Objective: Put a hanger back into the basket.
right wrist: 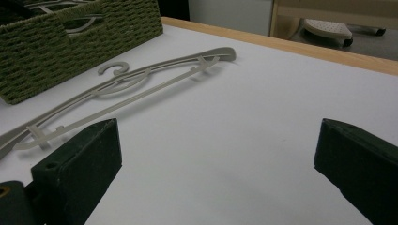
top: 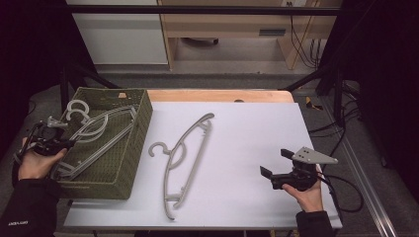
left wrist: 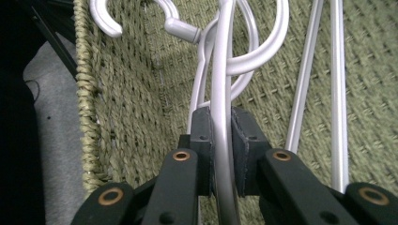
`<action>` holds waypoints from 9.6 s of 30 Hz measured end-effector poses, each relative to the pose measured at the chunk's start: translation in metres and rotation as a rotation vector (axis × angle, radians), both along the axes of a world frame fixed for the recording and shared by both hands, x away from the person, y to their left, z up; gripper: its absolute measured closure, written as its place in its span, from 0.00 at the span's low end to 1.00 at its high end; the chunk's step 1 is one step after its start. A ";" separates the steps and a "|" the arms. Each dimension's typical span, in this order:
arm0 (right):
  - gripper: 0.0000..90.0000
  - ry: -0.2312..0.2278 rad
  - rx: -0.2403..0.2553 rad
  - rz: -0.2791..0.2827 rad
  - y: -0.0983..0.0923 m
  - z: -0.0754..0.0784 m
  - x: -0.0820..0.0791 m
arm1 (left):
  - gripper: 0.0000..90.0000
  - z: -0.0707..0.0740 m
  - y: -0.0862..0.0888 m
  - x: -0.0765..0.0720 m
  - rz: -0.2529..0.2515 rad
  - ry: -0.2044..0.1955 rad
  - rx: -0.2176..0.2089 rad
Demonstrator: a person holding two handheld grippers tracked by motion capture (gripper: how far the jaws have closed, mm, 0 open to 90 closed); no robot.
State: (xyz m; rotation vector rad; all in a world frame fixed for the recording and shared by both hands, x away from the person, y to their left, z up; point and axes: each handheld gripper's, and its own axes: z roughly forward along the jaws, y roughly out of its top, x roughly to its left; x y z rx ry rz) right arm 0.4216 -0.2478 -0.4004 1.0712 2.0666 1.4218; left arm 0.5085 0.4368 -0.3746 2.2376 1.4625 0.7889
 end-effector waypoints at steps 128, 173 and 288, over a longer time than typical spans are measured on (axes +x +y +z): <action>0.01 -0.020 0.019 0.004 -0.001 0.004 -0.005 | 0.79 -0.094 -0.253 -0.035 -0.227 0.045 -0.260; 0.01 -0.022 0.022 0.009 -0.003 0.005 -0.007 | 0.91 -0.088 -0.256 -0.043 -0.306 0.108 -0.262; 0.01 -0.035 0.049 -0.032 -0.013 0.009 -0.008 | 0.91 0.091 -0.068 -0.031 -0.166 -0.285 -0.049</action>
